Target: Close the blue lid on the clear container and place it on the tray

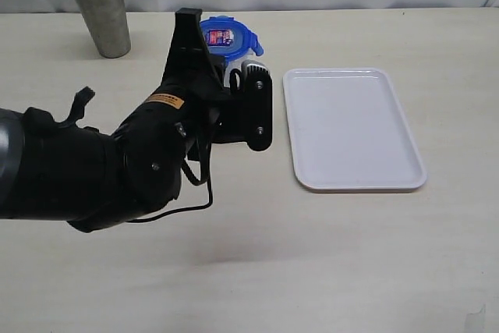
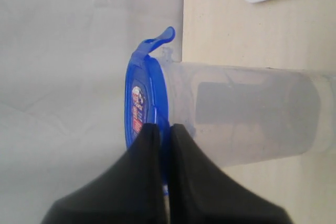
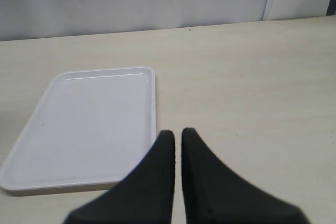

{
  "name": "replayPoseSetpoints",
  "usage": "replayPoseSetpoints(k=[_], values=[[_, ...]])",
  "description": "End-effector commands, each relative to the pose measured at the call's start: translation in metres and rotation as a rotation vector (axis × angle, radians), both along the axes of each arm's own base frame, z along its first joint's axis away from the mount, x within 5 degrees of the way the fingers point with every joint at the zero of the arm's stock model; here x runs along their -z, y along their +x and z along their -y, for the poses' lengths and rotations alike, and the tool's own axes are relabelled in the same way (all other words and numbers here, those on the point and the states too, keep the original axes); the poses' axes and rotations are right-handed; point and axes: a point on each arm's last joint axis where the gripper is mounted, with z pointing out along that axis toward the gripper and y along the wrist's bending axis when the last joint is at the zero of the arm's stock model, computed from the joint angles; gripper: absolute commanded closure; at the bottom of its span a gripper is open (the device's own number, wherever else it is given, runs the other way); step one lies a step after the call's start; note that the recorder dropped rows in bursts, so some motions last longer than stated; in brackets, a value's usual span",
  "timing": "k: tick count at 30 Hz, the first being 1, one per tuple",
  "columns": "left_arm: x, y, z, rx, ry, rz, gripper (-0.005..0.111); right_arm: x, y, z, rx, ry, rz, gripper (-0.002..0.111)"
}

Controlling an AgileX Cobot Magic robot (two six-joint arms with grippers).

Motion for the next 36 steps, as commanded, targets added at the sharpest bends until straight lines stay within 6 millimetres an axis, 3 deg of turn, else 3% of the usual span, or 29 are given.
replayPoseSetpoints(k=[1, 12, 21, 36], values=[[-0.0021, -0.0014, -0.0011, 0.001, 0.023, 0.016, 0.107, -0.0001, -0.0002, 0.0002, 0.002, -0.007, 0.006, 0.104], [-0.0021, -0.0014, -0.0013, -0.001, 0.022, 0.017, 0.105, -0.0001, -0.0002, 0.0002, 0.002, -0.007, 0.006, 0.104], [-0.0043, -0.0002, -0.0030, -0.022, 0.021, 0.042, 0.076, -0.0001, -0.0002, 0.0002, 0.002, -0.007, 0.006, 0.104], [-0.0029, 0.0009, -0.0110, -0.128, -0.014, 0.016, 0.046, -0.0001, -0.0002, 0.0002, 0.002, -0.007, 0.006, 0.104]])
